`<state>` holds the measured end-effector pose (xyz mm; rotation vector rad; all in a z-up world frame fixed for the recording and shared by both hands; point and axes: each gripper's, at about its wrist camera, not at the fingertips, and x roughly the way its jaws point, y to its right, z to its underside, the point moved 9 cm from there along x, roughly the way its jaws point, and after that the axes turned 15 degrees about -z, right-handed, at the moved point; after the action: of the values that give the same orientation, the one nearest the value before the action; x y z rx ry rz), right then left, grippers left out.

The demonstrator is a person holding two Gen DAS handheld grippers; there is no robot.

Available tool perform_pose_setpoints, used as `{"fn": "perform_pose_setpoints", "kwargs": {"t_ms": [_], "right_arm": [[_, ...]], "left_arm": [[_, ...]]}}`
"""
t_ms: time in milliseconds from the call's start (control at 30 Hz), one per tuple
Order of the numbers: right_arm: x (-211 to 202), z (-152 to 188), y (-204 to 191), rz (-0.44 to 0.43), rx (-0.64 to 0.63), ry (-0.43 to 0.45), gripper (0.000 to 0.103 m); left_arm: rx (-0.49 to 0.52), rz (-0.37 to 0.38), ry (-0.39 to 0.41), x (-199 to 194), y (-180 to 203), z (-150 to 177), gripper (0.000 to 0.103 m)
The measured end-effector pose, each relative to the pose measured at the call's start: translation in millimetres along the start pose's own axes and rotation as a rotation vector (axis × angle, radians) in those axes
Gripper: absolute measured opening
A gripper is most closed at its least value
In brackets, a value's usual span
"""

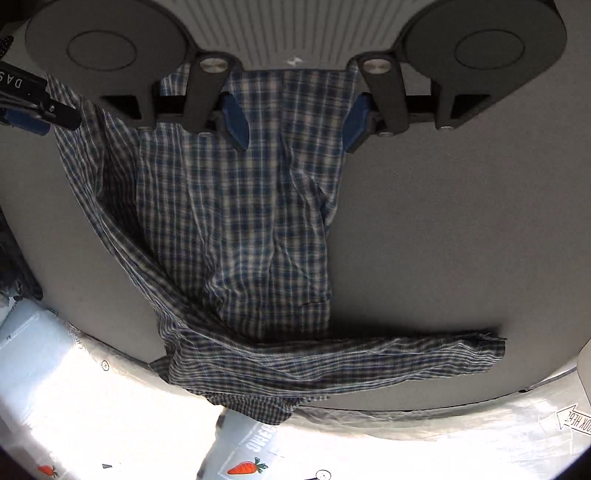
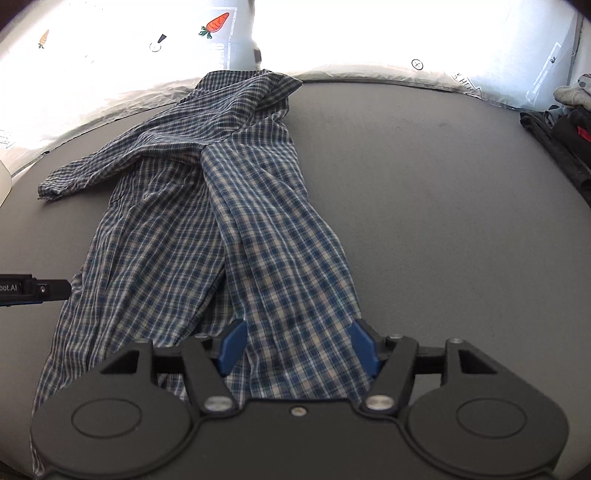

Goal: Fold clothes
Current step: 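Smooth the folded sleeve cuff flat with the left gripper while the right gripper presses the shirt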

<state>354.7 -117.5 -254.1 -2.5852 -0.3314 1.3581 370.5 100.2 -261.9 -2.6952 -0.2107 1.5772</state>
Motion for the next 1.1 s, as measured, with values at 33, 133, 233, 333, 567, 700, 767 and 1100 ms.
{"fn": "perform_pose_setpoints", "kwargs": {"t_ms": [33,133,233,333,567,700,767,1100], "right_arm": [[-2.7,5.5,1.7,-0.012,-0.001,-0.005,0.060],[-10.0,19.8,6.2,-0.033,-0.020,-0.021,0.057],[-16.8,30.3,10.2,-0.053,-0.042,-0.033,0.053],[-23.6,37.3,11.4,-0.082,-0.072,-0.037,0.046],[-34.8,53.6,0.9,-0.163,-0.202,-0.047,0.038],[-36.2,64.2,-12.5,-0.212,-0.284,-0.070,0.038],[-33.2,69.8,-15.7,-0.213,-0.316,-0.091,0.038],[-27.8,68.0,1.1,-0.239,-0.231,-0.099,0.006]], "left_arm": [[0.021,0.004,-0.011,-2.9,9.6,9.7,0.057],[0.062,-0.011,-0.043,-7.7,26.6,32.8,0.057],[0.065,-0.035,-0.080,-9.7,33.7,52.2,0.058],[0.030,-0.062,-0.095,-10.9,30.2,63.6,0.062],[0.001,-0.129,-0.105,-14.0,29.2,83.2,0.075],[-0.015,-0.155,-0.102,-16.6,27.4,90.6,0.080],[-0.027,-0.162,-0.104,-17.6,25.4,93.5,0.082],[-0.063,-0.182,-0.108,-22.2,15.9,106.6,0.094]]}}
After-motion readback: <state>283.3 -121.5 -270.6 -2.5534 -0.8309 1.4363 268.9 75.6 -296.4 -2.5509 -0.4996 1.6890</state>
